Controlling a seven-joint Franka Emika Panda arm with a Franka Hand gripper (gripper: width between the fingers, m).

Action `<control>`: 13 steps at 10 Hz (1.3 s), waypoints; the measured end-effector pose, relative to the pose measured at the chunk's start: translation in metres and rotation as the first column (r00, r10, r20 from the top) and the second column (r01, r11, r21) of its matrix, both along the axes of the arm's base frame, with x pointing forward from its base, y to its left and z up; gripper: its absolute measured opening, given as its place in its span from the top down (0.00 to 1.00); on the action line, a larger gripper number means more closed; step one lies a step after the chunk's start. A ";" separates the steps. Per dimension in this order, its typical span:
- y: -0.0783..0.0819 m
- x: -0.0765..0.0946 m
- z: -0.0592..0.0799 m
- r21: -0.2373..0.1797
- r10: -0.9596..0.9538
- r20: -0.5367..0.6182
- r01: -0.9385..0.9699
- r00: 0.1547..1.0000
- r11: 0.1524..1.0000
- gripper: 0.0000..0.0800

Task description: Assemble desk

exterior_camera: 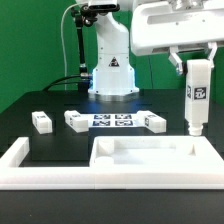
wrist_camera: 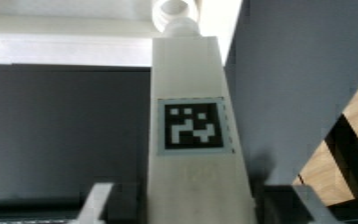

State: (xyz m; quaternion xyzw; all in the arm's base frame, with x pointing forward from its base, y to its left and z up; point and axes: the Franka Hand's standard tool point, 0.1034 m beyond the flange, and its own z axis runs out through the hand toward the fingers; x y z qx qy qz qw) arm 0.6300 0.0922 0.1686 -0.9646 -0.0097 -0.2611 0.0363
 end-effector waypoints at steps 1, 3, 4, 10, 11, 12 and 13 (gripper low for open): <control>-0.003 -0.001 -0.008 -0.004 -0.001 -0.005 0.001 1.000 1.000 0.64; -0.002 0.003 -0.008 -0.005 0.000 -0.009 0.000 1.000 1.000 0.64; -0.001 0.006 -0.011 -0.004 -0.001 -0.011 0.000 1.000 1.000 0.64; -0.003 0.017 -0.023 -0.006 -0.004 -0.017 0.004 1.000 1.000 0.64; 0.002 0.015 -0.031 -0.007 0.003 -0.027 -0.003 1.000 1.000 0.64; 0.005 0.014 -0.034 -0.006 0.006 -0.027 -0.006 1.000 1.000 0.64; 0.006 0.015 -0.035 -0.005 0.008 -0.018 -0.008 1.000 1.000 0.64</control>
Offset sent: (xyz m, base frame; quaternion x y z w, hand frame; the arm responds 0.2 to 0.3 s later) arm 0.0162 0.0030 -0.0065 -0.0113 -0.0015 0.0176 0.9998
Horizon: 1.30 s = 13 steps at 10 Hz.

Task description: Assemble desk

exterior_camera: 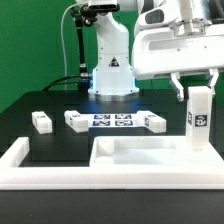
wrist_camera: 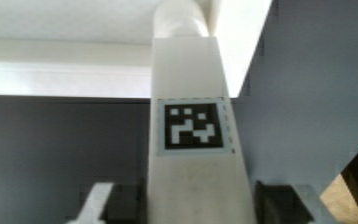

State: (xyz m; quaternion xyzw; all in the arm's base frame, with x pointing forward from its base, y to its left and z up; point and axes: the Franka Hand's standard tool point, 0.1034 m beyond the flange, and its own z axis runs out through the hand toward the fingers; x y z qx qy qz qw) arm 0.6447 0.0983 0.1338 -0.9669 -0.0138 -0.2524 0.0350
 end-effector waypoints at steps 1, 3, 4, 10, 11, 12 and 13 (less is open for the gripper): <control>0.001 0.001 0.000 0.000 0.001 0.009 -0.001 1.000 1.000 0.64; 0.000 0.002 0.000 -0.001 0.003 0.012 -0.003 1.000 1.000 0.64; 0.000 0.001 -0.004 -0.003 0.003 0.006 -0.003 1.000 1.000 0.64; -0.001 -0.003 -0.018 -0.003 0.000 0.023 0.000 1.000 1.000 0.64; -0.001 -0.003 -0.018 -0.004 0.000 0.024 0.000 1.000 1.000 0.64; -0.001 -0.003 -0.018 -0.004 0.001 0.024 0.000 1.000 1.000 0.64; -0.001 -0.003 -0.018 -0.004 0.001 0.024 -0.001 1.000 1.000 0.63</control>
Offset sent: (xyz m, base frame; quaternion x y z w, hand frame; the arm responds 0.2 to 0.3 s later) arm 0.0052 0.0001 -0.0085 -0.0021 0.0039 -0.0070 1.0000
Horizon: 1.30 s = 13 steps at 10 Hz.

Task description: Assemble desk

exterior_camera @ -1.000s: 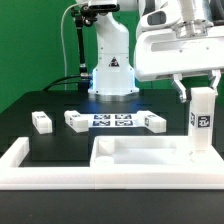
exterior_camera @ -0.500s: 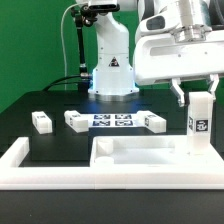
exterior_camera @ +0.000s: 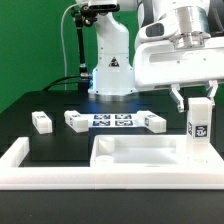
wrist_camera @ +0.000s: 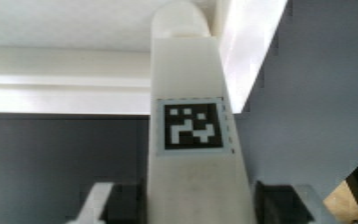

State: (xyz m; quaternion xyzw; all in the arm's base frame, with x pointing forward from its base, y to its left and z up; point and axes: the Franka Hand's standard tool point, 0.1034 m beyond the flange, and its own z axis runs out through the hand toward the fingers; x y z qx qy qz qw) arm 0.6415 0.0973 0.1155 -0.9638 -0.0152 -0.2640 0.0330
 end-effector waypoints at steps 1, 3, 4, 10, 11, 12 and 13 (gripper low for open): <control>0.000 0.000 0.000 0.000 0.001 -0.001 -0.001 1.000 1.000 0.63; 0.000 0.000 0.000 0.000 0.002 -0.001 -0.002 1.000 1.000 0.39; 0.000 0.000 0.000 -0.001 0.002 -0.001 -0.002 1.000 1.000 0.23; 0.000 0.000 0.000 -0.003 0.005 -0.001 -0.005 1.000 1.000 0.19; 0.000 0.000 0.000 -0.005 0.008 -0.005 -0.008 1.000 1.000 0.19; -0.005 0.002 0.000 -0.017 0.017 -0.074 -0.018 0.997 1.000 0.19; -0.008 0.013 0.008 -0.017 0.012 -0.073 -0.013 0.997 1.000 0.19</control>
Offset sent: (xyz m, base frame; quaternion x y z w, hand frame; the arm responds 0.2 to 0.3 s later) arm 0.0000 0.0000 0.0000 0.0000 0.0000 0.0000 1.0000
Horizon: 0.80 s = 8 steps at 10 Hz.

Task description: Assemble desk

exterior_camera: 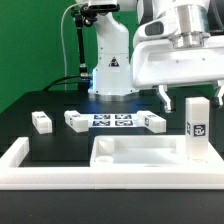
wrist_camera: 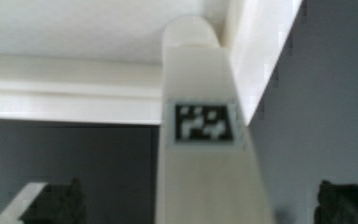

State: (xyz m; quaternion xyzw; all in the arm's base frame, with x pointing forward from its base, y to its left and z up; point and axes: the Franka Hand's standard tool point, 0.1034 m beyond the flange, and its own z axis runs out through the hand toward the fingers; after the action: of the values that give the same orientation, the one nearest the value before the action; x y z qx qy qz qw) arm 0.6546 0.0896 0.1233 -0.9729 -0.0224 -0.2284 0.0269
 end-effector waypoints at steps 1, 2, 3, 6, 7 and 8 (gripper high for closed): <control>-0.001 0.002 -0.003 -0.003 0.000 -0.039 0.000 0.999 1.000 0.19; -0.002 0.000 -0.005 -0.007 -0.001 -0.135 0.000 0.991 1.000 0.19; -0.002 0.003 -0.003 -0.008 -0.002 -0.194 0.001 0.981 1.000 0.19; 0.002 0.002 -0.006 -0.014 0.007 -0.364 -0.013 0.931 1.000 0.19; 0.002 -0.003 -0.006 -0.016 0.009 -0.456 -0.018 0.890 1.000 0.19; 0.004 0.005 -0.005 -0.006 -0.008 -0.427 0.006 0.904 1.000 0.19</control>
Offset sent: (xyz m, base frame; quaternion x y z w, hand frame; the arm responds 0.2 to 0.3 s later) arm 0.0094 0.0076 -0.0031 0.0084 -0.1996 0.0286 0.9794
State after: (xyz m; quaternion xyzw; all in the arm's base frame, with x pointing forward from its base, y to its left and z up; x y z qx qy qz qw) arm 0.6591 0.0940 0.1184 -0.9995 -0.0130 -0.0101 0.0281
